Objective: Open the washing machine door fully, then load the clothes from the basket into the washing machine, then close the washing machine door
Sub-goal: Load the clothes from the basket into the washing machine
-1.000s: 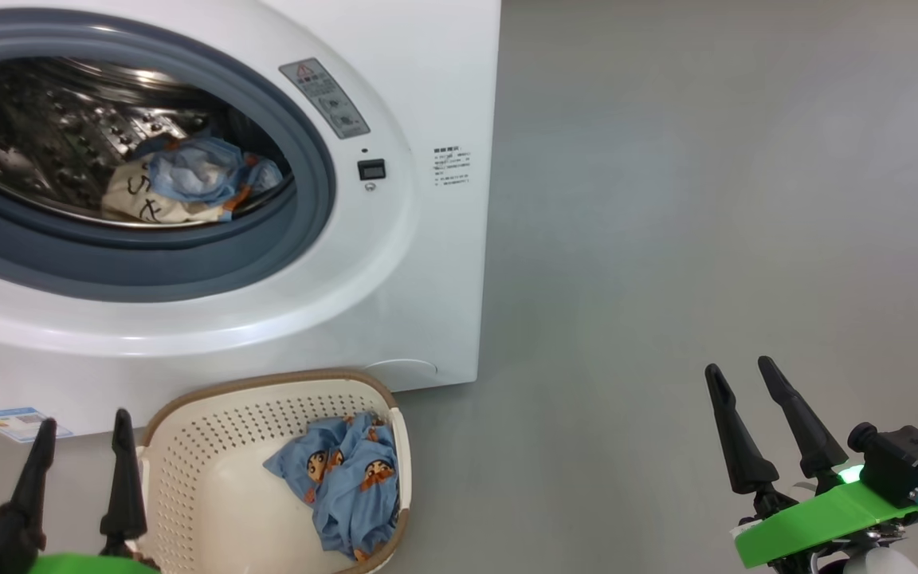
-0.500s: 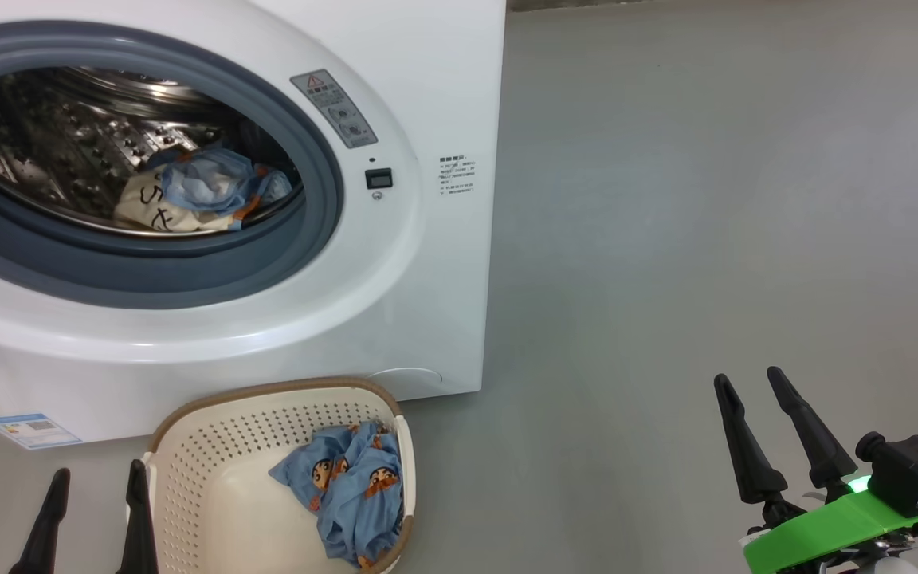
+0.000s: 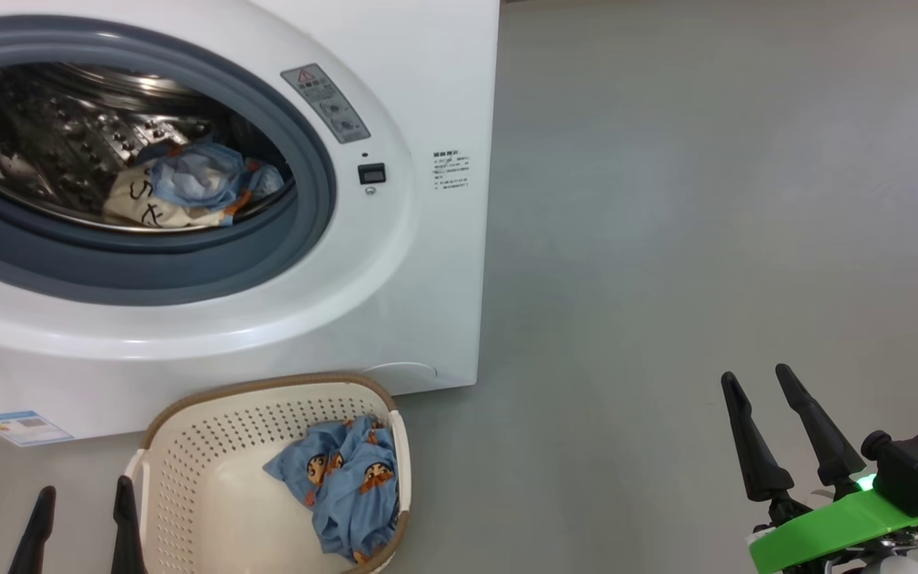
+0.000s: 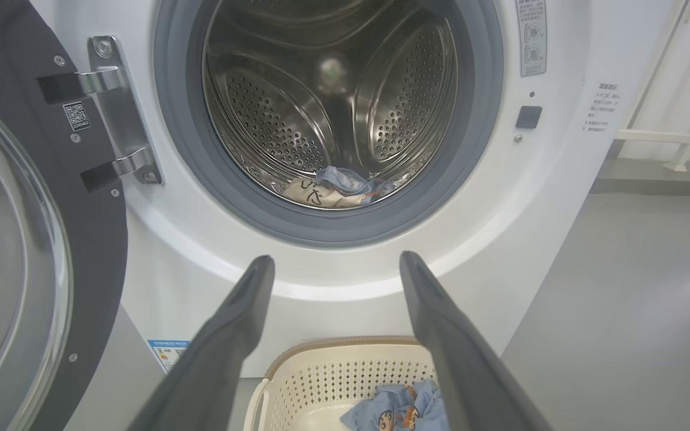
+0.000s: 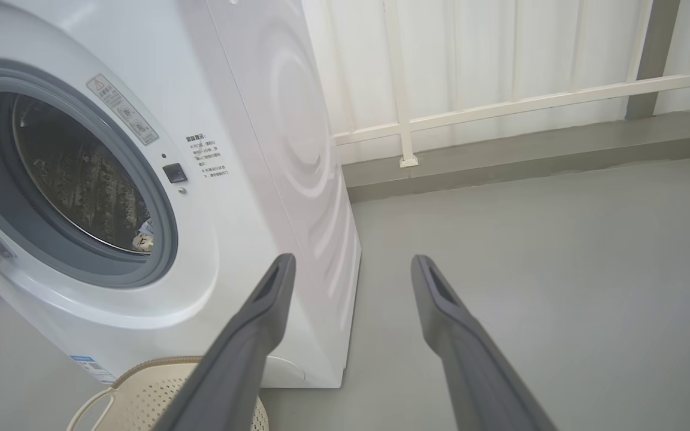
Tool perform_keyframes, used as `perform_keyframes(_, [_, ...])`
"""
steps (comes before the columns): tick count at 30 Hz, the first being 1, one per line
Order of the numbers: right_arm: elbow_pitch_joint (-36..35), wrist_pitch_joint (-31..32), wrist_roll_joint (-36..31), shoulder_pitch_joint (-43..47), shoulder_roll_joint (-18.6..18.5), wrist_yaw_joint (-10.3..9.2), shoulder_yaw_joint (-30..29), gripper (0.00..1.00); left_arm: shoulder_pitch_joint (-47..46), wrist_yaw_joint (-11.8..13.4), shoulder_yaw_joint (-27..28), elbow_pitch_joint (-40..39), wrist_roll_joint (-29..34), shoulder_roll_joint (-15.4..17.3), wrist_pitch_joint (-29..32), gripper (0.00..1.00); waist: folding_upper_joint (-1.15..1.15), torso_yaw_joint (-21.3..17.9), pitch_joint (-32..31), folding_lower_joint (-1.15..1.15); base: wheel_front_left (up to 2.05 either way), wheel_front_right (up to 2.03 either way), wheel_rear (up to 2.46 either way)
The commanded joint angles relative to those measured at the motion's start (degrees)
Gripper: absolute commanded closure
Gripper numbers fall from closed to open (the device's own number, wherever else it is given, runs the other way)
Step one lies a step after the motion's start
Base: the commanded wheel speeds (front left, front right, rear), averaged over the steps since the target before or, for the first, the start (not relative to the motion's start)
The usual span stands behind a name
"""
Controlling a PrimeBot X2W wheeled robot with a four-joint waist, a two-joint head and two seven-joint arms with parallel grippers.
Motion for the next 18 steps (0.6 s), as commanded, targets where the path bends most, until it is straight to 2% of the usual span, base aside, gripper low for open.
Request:
perform_keyframes(1, [-1.25,-0.46,-1.08,0.57,-0.95,0.42,0.82,0.0,0.04,0.03,2.19,-1.87,0.79,0.17,-0.37,0.0,0.0,-0.04,0.45,0.0,0.0,0.0,0.0])
perform_keyframes(12, [-1.52,-0.46,-2.31,-0.35,-0.31,0.42,0.36,0.0,-0.7,0.03,1.96,-1.1,0.86,-0.09,-0.37,0.0,0.0,-0.57,3.35,0.0,0.0,0.0,0.0])
perform_keyframes(18, [-1.84,-0.46,-2.53,-1.37,0.15,0.42,0.54,0.0,-2.25,0.03,-1.14,2.79,0.31,1.31,-0.37,0.0,0.0,-1.51,5.29,0.0,0.0,0.0,0.0])
